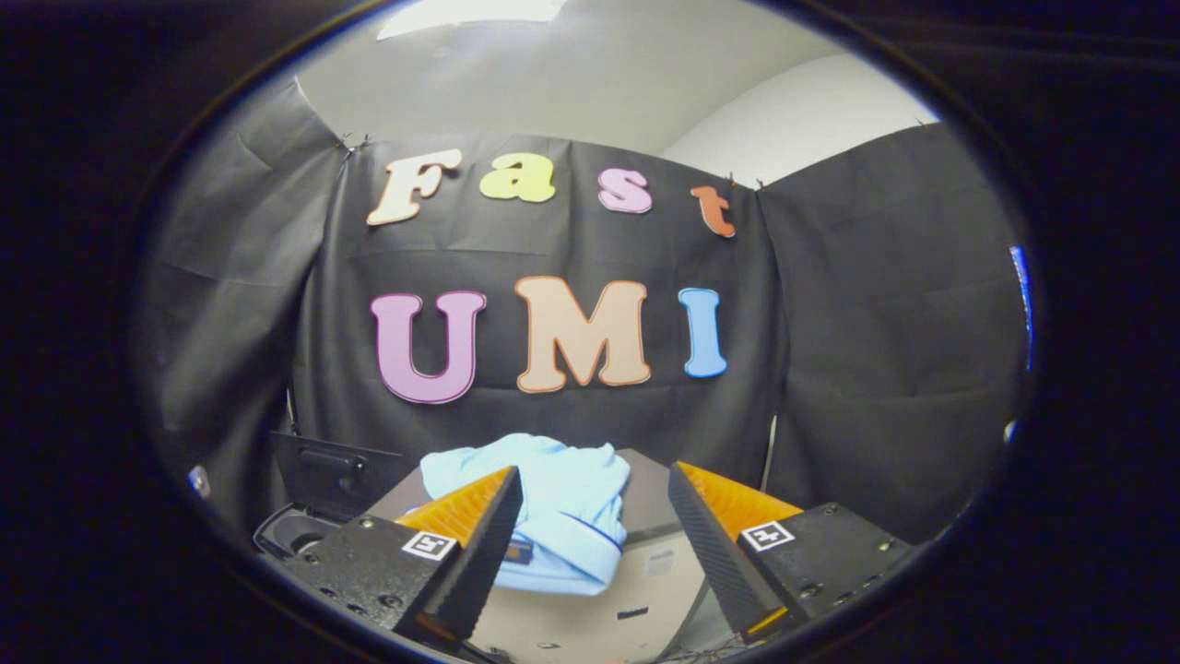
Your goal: Put the clothes into the washing machine and then close the washing machine lid.
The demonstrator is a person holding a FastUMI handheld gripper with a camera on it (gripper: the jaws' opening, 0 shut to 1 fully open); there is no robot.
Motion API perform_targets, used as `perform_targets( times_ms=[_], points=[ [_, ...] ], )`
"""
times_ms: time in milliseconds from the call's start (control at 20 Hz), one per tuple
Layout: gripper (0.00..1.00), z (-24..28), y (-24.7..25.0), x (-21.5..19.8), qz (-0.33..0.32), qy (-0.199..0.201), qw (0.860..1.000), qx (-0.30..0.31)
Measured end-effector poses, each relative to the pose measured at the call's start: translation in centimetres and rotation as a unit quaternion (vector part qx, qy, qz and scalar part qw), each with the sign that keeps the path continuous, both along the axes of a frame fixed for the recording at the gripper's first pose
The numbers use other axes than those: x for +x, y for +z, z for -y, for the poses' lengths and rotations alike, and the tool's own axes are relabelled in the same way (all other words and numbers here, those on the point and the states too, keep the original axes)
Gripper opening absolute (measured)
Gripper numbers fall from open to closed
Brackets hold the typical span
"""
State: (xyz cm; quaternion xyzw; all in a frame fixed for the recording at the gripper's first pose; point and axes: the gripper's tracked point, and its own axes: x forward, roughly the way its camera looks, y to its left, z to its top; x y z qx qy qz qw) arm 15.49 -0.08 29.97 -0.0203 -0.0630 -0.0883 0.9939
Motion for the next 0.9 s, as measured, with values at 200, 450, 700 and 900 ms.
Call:
perform_targets(
  times_ms=[200,450,700,900],
  points=[
    [0.97,-2.0,-0.7,5.0,-0.031,0.016,0.999,0.014],
    [0.97,-3.6,-3.9,10.6,-0.095,0.023,0.995,0.024],
    [0.98,-2.1,-7.4,12.9,-0.159,-0.018,0.987,-0.006],
    [0.98,-2.0,-9.8,13.5,-0.195,-0.023,0.980,0.007]
  ],
)
